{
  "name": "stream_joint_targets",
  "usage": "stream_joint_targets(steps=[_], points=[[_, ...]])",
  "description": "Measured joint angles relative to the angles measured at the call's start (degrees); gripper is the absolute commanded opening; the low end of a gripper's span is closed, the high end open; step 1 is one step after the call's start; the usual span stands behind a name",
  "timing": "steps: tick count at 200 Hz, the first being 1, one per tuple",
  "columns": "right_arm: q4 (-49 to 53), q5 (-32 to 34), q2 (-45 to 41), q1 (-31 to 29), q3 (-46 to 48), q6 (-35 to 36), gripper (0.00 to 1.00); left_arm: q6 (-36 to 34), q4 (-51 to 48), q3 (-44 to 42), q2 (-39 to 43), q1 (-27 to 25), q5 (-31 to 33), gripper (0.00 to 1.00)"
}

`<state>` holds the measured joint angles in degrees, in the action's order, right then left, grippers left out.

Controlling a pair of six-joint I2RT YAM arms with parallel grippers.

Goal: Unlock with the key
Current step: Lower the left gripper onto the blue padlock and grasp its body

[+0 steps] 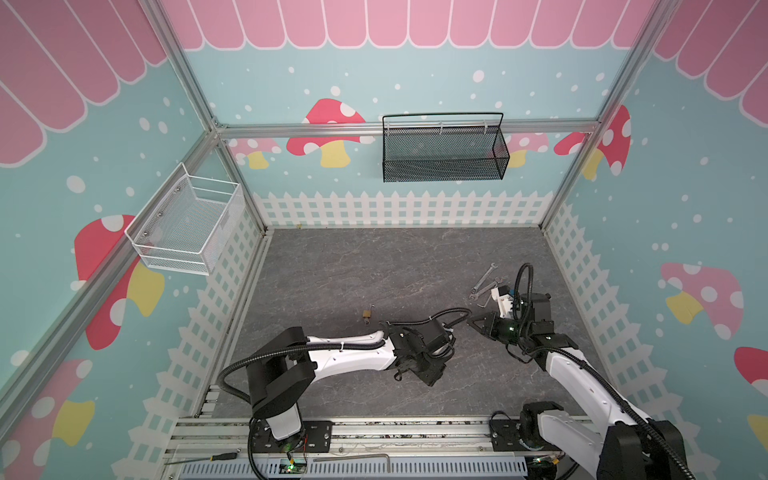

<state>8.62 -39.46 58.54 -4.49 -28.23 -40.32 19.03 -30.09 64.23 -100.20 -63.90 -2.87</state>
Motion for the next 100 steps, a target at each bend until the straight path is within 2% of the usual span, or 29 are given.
stream_joint_targets(steps=[100], points=[[0.0,-0.1,0.7,0.5,0.0,1.0,0.0,0.9,-3.7,5.6,-8.3,-0.8,2.6,0.62]])
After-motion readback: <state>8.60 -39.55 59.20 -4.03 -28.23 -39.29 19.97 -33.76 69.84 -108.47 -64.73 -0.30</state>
